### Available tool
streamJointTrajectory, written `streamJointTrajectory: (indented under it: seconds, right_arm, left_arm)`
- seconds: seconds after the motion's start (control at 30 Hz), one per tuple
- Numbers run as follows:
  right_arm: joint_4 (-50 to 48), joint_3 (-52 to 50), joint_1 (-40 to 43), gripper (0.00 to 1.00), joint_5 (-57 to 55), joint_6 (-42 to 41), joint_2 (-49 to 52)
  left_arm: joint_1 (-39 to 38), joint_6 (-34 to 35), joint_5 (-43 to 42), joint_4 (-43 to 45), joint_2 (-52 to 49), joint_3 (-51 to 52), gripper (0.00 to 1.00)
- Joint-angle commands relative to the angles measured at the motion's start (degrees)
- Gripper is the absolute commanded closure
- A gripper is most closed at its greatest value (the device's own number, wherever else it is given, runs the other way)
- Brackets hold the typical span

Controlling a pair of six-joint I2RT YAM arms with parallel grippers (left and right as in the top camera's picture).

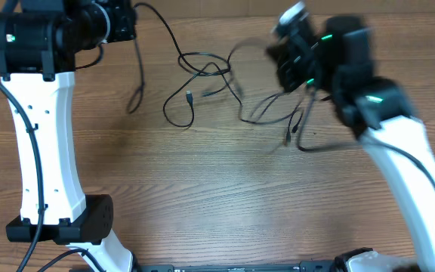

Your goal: Untangle cables

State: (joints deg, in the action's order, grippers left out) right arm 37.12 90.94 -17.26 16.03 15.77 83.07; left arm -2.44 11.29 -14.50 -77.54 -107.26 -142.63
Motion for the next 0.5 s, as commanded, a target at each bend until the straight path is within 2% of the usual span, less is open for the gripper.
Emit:
streamJointTrajectory:
  seconds: [0.0, 0.13, 0.23, 0.3, 0.4, 0.47]
  right_arm:
    - [5.5, 11.3, -0.1, 0.96, -2.1, -1.0, -4.2]
    - [11.9, 22.0, -0.1, 0.96, -2.1, -1.0, -4.3]
    - [13.6, 25.6, 0.2, 0.96, -2.7, -1.0, -4.3]
    - [15.3, 27.6, 1.2, 0.96, -2.8, -1.0, -4.3]
    - [15.8, 28.1, 3.1, 0.96, -2.8, -1.0, -4.3]
    - [16.2, 28.0, 5.8, 0.96, -3.5, -1.0, -3.8]
  left_arm:
    - [0.2, -3.2, 12.4, -1.1, -2.2, 0.5, 0.78]
    - [0.2, -4.3, 19.1, -2.9, -6.4, 0.5, 0.78]
    - [0.2, -4.9, 18.7, -4.2, -10.8, 0.5, 0.93]
    - [0.2, -4.9, 15.3, -5.2, -15.2, 0.5, 0.96]
    - [0.2, -5.2, 10.0, -5.5, -18.6, 0.5, 0.93]
    - [0.2, -5.1, 6.2, -5.2, -20.0, 0.5, 0.85]
